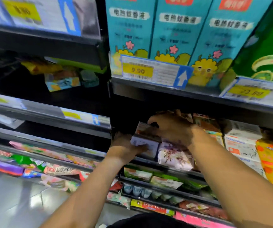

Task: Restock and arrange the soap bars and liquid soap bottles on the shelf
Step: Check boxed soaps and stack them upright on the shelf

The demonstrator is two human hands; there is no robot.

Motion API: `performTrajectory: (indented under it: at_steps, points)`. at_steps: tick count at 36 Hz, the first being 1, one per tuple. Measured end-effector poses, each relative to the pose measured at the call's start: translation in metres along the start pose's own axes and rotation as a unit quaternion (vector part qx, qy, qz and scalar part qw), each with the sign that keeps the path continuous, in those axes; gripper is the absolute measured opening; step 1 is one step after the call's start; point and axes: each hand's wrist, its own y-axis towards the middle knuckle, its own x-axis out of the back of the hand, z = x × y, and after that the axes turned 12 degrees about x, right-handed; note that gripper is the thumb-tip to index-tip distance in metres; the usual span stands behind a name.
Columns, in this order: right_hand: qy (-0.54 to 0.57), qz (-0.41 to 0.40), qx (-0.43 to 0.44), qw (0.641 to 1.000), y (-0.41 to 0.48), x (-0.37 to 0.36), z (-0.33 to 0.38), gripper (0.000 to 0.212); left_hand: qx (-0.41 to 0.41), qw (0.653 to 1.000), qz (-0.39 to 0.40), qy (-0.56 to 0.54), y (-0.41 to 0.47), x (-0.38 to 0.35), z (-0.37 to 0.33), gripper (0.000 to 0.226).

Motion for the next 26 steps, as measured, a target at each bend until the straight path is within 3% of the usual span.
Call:
performTrajectory:
  at_steps: [2,7,10,12,14,18,22,24,26]
  points:
    - [-0.015,0.071,-0.024,0.997,0.009,-0.002,-0.001,0.028,-0.005,0.999,-0.007,-0.039,0.004,-0.002,0.003,0.057]
    - [0.002,0.174,-0.07,0.982,0.022,0.0,0.002,0.033,-0.017,0.997,0.001,0.079,0.007,-0.005,0.004,0.069]
    - [0.104,0.176,-0.106,0.973,0.027,-0.008,-0.002,0.05,0.014,0.997,0.002,0.074,0.011,-0.006,0.01,0.077]
    - [0.213,0.165,-0.147,0.952,0.028,-0.014,-0.006,0.062,0.007,0.997,0.005,0.079,0.017,-0.01,0.015,0.097]
    - [0.251,0.153,-0.162,0.942,0.028,-0.02,-0.009,0.058,-0.002,0.997,-0.007,0.072,0.019,-0.012,0.018,0.103]
    - [0.272,0.138,-0.159,0.939,0.029,-0.023,-0.011,0.046,-0.001,0.999,-0.009,0.037,0.016,-0.013,0.022,0.091]
    - [0.289,0.122,-0.144,0.939,0.029,-0.021,-0.009,0.042,0.034,0.994,0.056,-0.091,0.021,-0.031,0.031,0.126]
    - [0.294,0.124,-0.143,0.937,0.03,-0.019,-0.007,0.04,0.029,0.994,0.047,-0.089,0.017,-0.033,0.03,0.116]
    - [0.291,0.124,-0.149,0.937,0.032,-0.02,-0.006,0.043,0.008,0.998,0.002,-0.07,0.012,-0.028,0.028,0.09]
